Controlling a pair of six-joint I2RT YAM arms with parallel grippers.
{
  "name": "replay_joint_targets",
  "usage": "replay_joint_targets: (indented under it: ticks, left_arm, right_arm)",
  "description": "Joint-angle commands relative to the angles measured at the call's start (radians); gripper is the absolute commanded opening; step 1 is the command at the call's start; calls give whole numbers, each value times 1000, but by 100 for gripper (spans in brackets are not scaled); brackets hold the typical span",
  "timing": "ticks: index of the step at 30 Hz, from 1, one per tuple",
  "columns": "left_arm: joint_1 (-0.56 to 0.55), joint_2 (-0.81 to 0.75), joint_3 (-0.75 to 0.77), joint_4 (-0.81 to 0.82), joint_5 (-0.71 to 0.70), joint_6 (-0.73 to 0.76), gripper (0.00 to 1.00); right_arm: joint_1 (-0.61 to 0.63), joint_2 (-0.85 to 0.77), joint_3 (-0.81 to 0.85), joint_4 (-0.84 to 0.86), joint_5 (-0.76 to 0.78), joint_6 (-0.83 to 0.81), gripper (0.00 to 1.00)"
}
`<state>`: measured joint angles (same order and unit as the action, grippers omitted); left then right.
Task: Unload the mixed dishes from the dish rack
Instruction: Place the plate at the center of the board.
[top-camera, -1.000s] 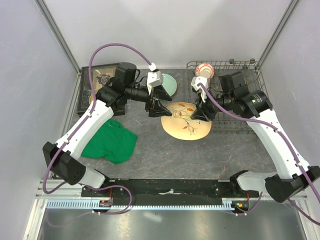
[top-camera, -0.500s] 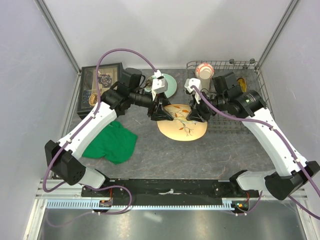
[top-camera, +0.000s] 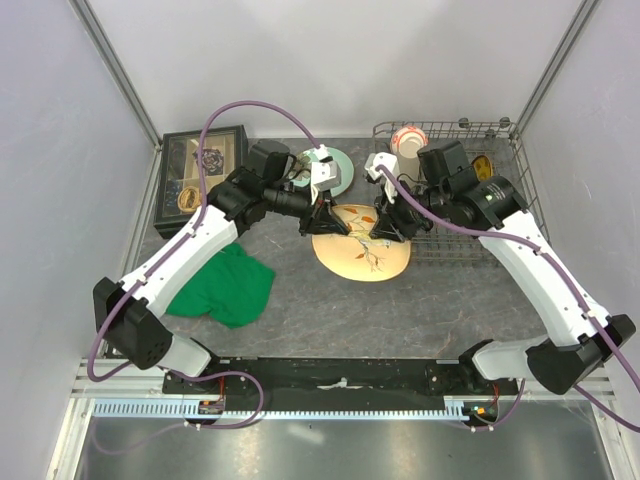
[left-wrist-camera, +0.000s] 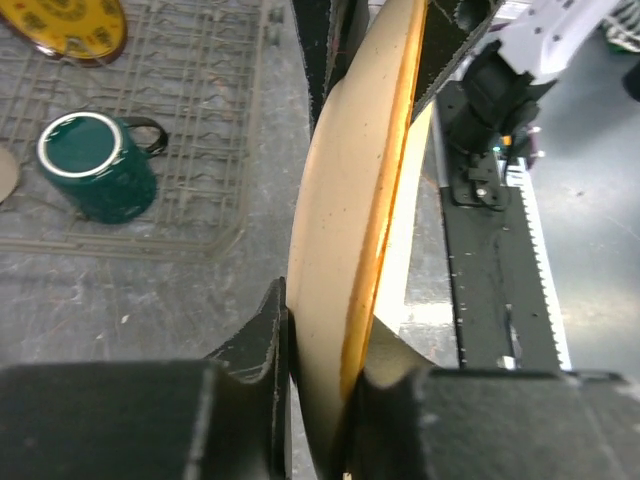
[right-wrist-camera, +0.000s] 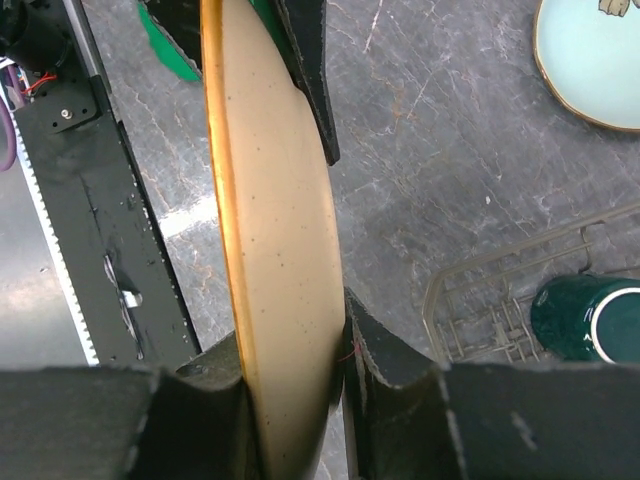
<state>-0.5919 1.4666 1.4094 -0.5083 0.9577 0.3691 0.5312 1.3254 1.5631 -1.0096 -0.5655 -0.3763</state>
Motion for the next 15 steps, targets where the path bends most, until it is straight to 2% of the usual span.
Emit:
replay_joint_targets:
  ticks: [1, 5, 7, 8, 15]
  left_arm:
    - [-8, -5, -15, -2, 42, 17, 2]
    - [-8, -17, -18, -2, 39, 19, 1]
    - [-8, -23, -17, -2, 35, 22, 2]
    - [-6, -29, -17, -2, 30, 25, 2]
    - [-3, -64, -20, -10, 35, 44, 2]
  right_arm:
    - [6, -15, 68, 121, -33, -39, 2]
    - [7, -18, 57, 131, -19, -41, 11]
    - [6, -25, 45, 132, -8, -46, 22]
    - [7, -28, 31, 137, -4, -49, 33]
    - [6, -61, -38, 169, 59, -58, 52]
